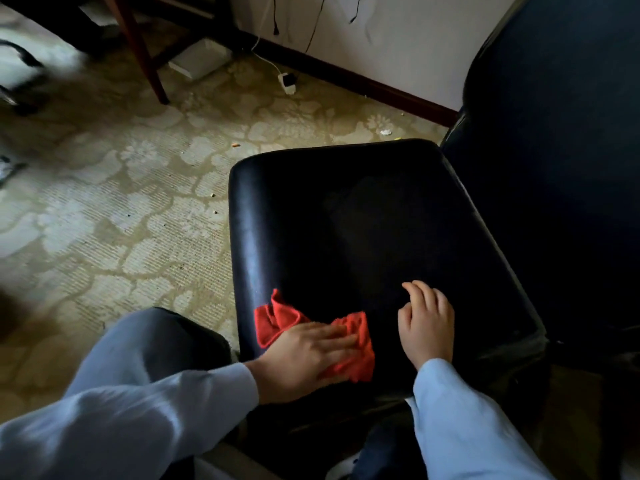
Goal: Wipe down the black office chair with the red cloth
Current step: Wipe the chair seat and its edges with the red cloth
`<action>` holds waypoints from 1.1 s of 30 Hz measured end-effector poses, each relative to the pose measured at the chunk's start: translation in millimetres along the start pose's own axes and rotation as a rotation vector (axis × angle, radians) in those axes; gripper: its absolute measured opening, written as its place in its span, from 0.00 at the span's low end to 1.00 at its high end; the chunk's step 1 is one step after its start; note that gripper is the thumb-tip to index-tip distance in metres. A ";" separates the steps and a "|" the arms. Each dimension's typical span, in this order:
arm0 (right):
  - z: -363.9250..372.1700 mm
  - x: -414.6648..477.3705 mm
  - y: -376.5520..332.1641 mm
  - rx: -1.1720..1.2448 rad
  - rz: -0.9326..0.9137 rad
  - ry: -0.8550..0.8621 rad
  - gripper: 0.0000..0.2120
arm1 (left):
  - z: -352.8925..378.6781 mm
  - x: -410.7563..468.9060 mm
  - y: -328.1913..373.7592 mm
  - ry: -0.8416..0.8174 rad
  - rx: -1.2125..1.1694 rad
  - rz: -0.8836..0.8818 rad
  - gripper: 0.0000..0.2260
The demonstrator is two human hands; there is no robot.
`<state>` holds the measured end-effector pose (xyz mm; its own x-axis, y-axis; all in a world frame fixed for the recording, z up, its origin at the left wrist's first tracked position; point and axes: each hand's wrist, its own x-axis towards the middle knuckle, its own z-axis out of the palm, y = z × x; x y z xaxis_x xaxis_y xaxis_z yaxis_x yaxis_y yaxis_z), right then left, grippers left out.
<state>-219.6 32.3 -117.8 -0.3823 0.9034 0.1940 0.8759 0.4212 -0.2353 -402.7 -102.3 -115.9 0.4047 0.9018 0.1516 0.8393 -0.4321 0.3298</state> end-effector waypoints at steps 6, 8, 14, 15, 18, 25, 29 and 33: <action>-0.6 2.0 5.6 0.023 -0.014 -0.010 0.22 | -32.9 3.8 4.4 0.219 -0.735 -0.208 0.14; -0.4 0.8 5.4 0.026 -0.019 -0.005 0.23 | -48.4 21.0 -11.1 0.452 -0.923 -0.439 0.12; 2.3 2.7 4.8 -0.075 0.010 -0.121 0.27 | -93.3 83.1 -102.9 0.756 -0.501 -0.735 0.15; 2.5 3.3 4.1 -0.080 0.015 -0.148 0.28 | -94.3 95.2 -123.3 0.743 -0.390 -0.792 0.16; 3.6 3.1 1.9 -0.063 0.049 -0.212 0.31 | -85.9 129.1 -165.4 0.544 -0.142 -0.927 0.19; 8.7 -0.2 -6.2 -0.076 0.050 -0.127 0.27 | -49.2 160.8 -170.9 0.140 0.146 -0.954 0.21; 12.5 -1.7 -13.2 -0.067 0.062 -0.080 0.26 | -51.0 154.4 -158.7 0.075 0.198 -0.766 0.20; 10.9 -1.1 -21.6 -0.058 0.098 -0.075 0.26 | -34.5 135.1 -117.9 -0.021 0.235 -0.526 0.20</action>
<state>-241.3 23.1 -123.3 -0.3136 0.9443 0.1002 0.9247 0.3277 -0.1938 -459.5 70.7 -102.2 -0.0844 0.9964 0.0042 0.9868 0.0830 0.1392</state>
